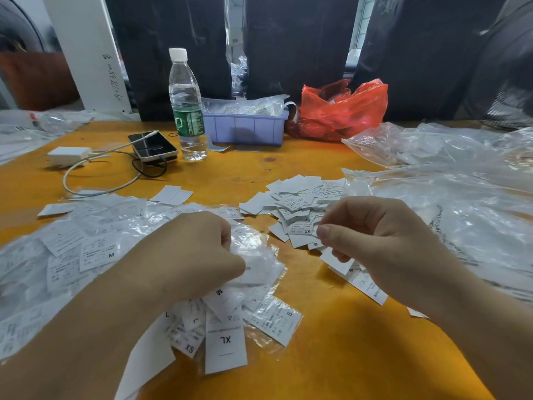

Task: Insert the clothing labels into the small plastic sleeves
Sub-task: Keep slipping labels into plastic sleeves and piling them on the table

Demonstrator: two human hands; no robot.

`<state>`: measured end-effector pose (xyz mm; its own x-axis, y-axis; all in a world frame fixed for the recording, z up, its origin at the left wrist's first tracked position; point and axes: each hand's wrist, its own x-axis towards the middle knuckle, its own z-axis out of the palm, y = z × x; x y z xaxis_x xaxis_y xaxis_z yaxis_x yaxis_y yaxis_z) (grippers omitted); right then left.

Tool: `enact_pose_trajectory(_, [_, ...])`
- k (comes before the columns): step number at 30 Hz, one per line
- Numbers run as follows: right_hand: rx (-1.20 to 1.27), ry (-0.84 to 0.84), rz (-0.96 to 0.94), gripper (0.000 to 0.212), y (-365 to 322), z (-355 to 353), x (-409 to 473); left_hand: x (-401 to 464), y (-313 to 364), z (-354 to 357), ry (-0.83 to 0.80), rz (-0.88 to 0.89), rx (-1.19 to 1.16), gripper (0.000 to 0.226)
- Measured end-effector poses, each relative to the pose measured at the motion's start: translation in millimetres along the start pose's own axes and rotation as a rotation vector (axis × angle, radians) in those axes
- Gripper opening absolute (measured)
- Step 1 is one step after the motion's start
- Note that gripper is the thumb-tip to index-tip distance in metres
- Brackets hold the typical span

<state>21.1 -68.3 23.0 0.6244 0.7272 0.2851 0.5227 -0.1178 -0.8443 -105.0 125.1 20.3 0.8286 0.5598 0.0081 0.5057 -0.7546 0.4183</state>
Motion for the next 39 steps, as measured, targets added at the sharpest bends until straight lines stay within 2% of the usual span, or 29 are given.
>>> enact_pose_trajectory(7, [-0.403, 0.006, 0.068, 0.005, 10.7, -3.1, 2.3, 1.5, -1.3, -2.2, 0.244, -0.053, 0.198, 0.019])
enact_pose_trajectory(10, [-0.646, -0.072, 0.122, 0.022, 15.6, -0.9, 2.5, -1.3, 7.4, 6.1, 0.353, 0.001, 0.194, 0.017])
enact_pose_trajectory(13, [-0.734, -0.129, 0.213, 0.04, 15.9, 2.0, 2.3, -7.2, 23.9, 24.7, 0.358, 0.148, 0.141, 0.014])
enact_pose_trajectory(17, [-0.772, -0.097, 0.208, 0.051, 14.2, 1.2, 1.7, -11.9, 38.7, 46.7, 0.271, 0.322, 0.093, 0.018])
enact_pose_trajectory(19, [-0.803, -0.074, 0.203, 0.046, 15.2, -0.2, 2.0, -12.1, 39.5, 51.4, 0.248, 0.367, 0.092, 0.019])
enact_pose_trajectory(22, [-0.809, -0.033, 0.166, 0.02, 16.7, -0.3, 3.4, -12.3, 36.3, 49.4, 0.221, 0.381, 0.05, 0.016])
enact_pose_trajectory(24, [-0.792, 0.007, 0.123, 0.008, 16.3, 0.3, 4.2, -12.5, 34.2, 45.6, 0.195, 0.367, -0.009, 0.015])
enact_pose_trajectory(27, [-0.704, 0.054, 0.01, 0.011, 13.9, 2.1, 2.2, -12.0, 33.3, 44.0, 0.15, 0.366, -0.11, 0.017])
enact_pose_trajectory(30, [-0.413, 0.06, -0.102, 0.011, 5.5, 4.3, -2.9, -12.9, 35.5, 47.4, 0.113, 0.388, -0.221, 0.024])
enact_pose_trajectory(33, [-0.043, -0.043, -0.075, 0.012, -0.5, 2.3, -2.5, -13.6, 39.0, 47.1, 0.102, 0.411, -0.359, 0.02])
enact_pose_trajectory(35, [0.12, -0.049, -0.023, 0.008, -1.1, -1.5, 0.7, -12.3, 39.2, 45.2, 0.04, 0.434, -0.458, 0.032])
enact_pose_trajectory(37, [0.162, -0.026, -0.006, 0.007, -0.8, -4.8, 3.5, -11.4, 39.3, 42.6, -0.056, 0.473, -0.534, 0.037])
enact_pose_trajectory(39, [0.133, -0.004, -0.03, 0.009, -0.8, -7.8, 4.4, -11.0, 39.7, 41.3, -0.111, 0.484, -0.589, 0.03])
